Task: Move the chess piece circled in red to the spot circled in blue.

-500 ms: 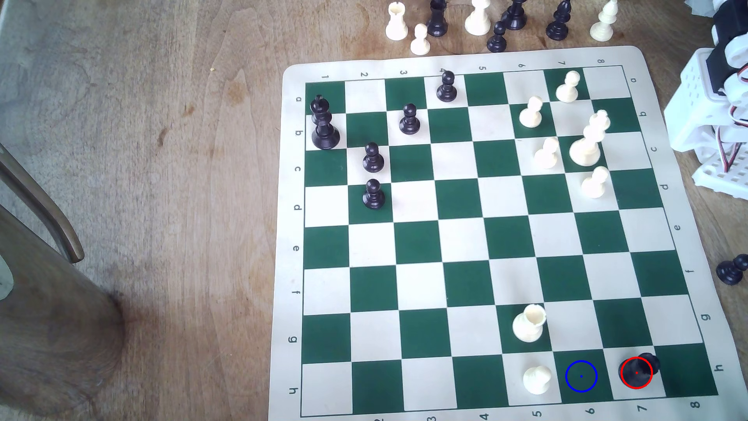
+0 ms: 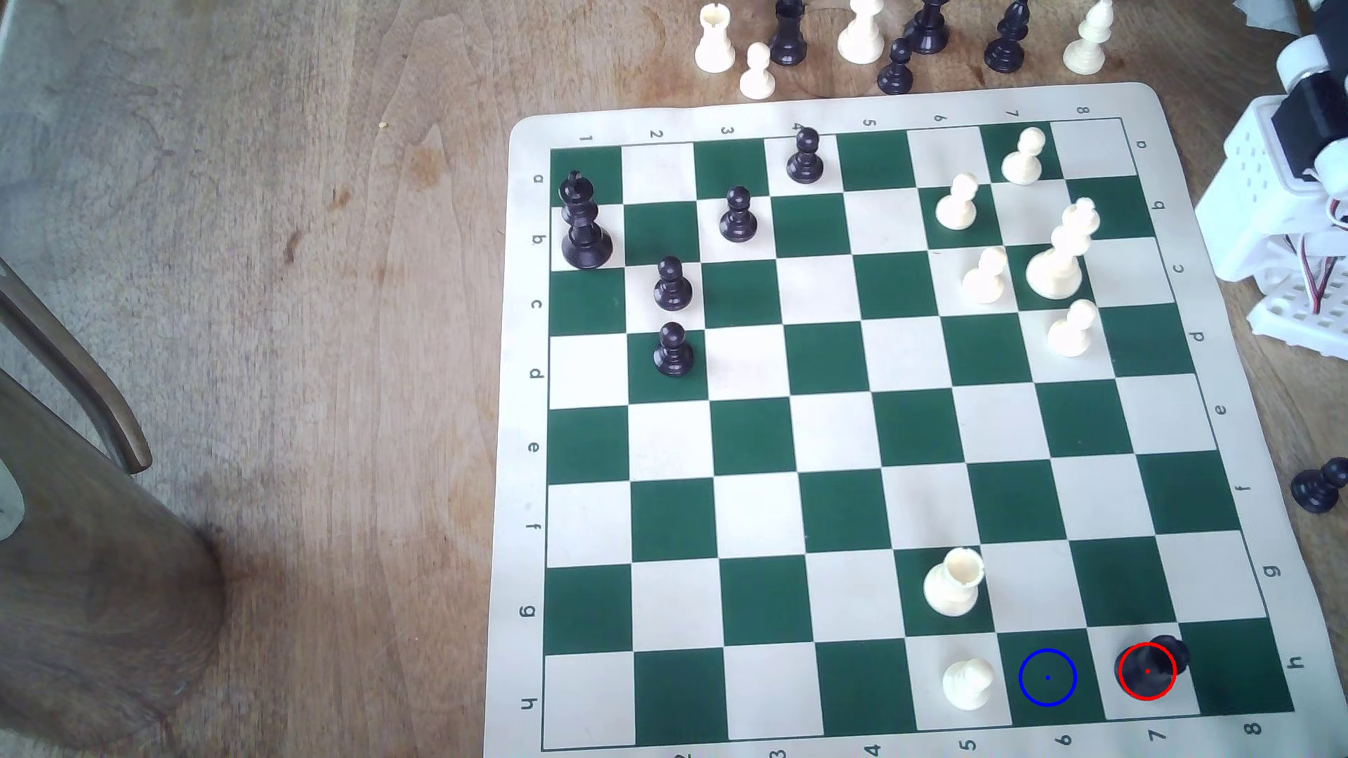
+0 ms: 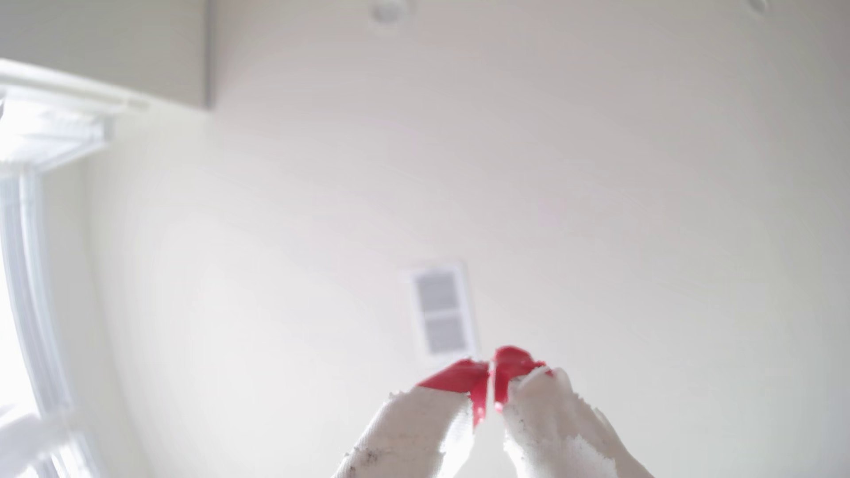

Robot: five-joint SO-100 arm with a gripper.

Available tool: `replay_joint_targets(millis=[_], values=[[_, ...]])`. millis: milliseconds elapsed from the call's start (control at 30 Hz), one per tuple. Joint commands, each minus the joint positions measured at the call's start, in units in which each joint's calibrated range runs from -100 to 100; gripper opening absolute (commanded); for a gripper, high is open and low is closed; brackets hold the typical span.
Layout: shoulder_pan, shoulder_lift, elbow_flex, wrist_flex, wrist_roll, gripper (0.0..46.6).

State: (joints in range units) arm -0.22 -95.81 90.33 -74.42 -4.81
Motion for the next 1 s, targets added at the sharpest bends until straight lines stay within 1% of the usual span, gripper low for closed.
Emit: replay_joint_targets(millis=[0,100,167,267,333,367,400,433,467,533,567,600,733,767,867,900,967], values=[[-0.6,0.06,-8.73,25.04,-0.1,0.2],[-0.6,0.06,-12.27,33.55,-0.15,0.2],[-0.29,0.06,-15.72,44.2,-0.2,0.2],[0.34,0.06,-19.16,54.03,-0.2,0.2],[1.75,0.06,-23.06,65.5,-0.05,8.7],[1.67,0.06,-24.42,69.84,0.54,10.1],[0.96,0.06,-25.51,73.03,1.22,7.7],[-0.05,0.06,-26.14,74.83,2.88,3.8],[-1.54,0.06,-27.23,79.66,4.49,1.5],[-2.79,0.22,-29.5,86.87,5.37,0.4],[-3.81,0.9,-30.86,90.56,5.42,0.2],[-6.08,2.94,-34.75,98.75,5.08,0.2],[-11.0,7.61,-40.47,110.87,3.76,0.2],[-14.52,11.35,-42.73,116.6,3.61,0.2],[-20.15,17.8,-45.54,124.3,2.59,0.2],[-22.34,22.47,-45.63,126.43,0.63,0.2],[-24.38,27.39,-45.63,127.41,-1.51,0.2]])
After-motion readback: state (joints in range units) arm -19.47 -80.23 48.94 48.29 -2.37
